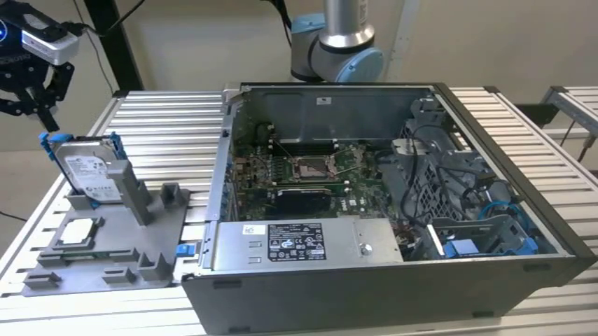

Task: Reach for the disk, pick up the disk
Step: 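Pick up the disk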

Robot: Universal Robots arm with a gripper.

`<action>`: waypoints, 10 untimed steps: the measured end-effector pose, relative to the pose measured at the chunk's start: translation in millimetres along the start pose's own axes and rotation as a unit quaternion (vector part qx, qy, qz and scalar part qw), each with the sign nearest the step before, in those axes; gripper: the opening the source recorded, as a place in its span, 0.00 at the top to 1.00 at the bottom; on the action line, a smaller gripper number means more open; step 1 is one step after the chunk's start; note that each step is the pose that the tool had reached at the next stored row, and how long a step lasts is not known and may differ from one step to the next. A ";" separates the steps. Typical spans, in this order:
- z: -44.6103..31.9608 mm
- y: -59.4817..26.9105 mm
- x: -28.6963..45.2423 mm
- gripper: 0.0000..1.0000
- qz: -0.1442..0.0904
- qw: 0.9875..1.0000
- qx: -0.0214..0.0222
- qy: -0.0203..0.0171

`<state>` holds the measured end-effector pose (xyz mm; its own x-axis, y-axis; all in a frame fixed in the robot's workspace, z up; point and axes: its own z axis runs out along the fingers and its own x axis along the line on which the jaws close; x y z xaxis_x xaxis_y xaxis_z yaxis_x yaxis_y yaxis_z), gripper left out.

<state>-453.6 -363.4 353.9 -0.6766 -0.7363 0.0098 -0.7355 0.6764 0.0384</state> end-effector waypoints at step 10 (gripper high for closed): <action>0.0 0.0 0.0 1.00 -0.091 0.996 0.001 0.004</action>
<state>-453.6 -363.4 353.9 -0.5316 -0.8469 0.0098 -0.8461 0.5316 0.0385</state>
